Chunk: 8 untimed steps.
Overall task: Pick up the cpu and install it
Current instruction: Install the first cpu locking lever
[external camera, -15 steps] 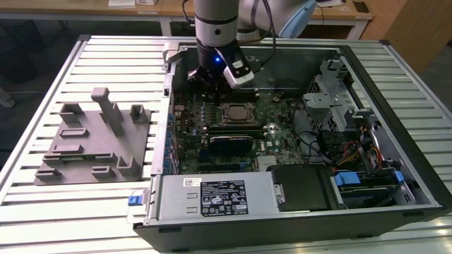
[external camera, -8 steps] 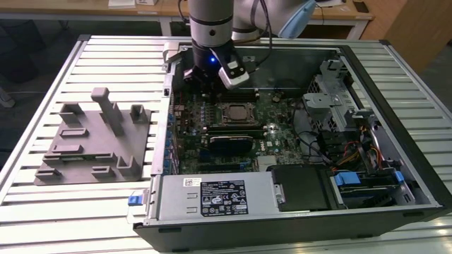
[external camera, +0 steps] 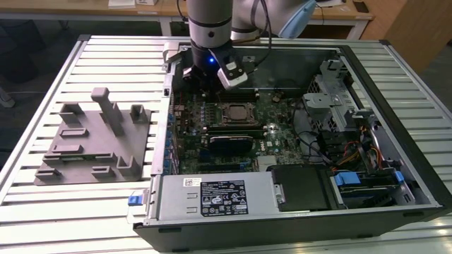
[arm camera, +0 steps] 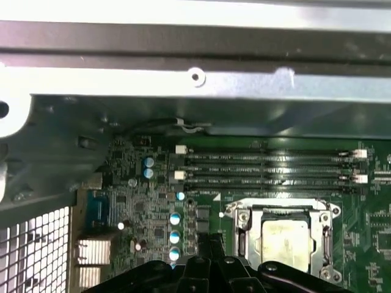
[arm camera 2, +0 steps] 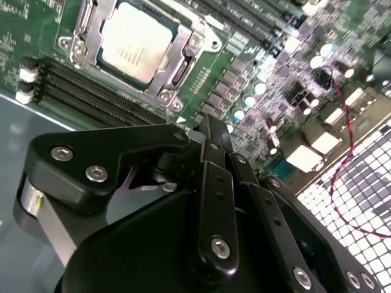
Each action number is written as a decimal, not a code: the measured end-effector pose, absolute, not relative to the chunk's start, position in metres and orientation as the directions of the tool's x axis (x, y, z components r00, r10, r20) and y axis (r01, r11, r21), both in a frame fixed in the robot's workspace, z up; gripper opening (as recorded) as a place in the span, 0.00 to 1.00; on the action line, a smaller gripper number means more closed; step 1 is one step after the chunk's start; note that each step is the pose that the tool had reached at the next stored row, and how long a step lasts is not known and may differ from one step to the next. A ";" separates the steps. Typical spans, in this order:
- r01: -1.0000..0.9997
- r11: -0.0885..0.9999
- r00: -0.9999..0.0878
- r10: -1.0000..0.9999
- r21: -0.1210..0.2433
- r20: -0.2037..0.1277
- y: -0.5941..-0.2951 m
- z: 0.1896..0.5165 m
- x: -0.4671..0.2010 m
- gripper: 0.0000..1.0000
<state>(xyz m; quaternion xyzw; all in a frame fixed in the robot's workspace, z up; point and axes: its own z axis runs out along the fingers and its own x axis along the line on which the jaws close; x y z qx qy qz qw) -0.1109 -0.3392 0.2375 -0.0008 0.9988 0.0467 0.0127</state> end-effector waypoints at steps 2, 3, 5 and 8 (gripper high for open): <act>-0.003 0.995 -1.000 0.000 0.103 -0.026 -0.339 0.237 -0.111 0.11; -0.003 0.994 -1.000 0.000 0.107 -0.026 -0.339 0.237 -0.111 0.11; -0.003 0.993 -1.000 0.000 0.117 -0.025 -0.339 0.237 -0.111 0.11; -0.003 0.992 -1.000 0.001 0.128 -0.025 -0.339 0.237 -0.111 0.11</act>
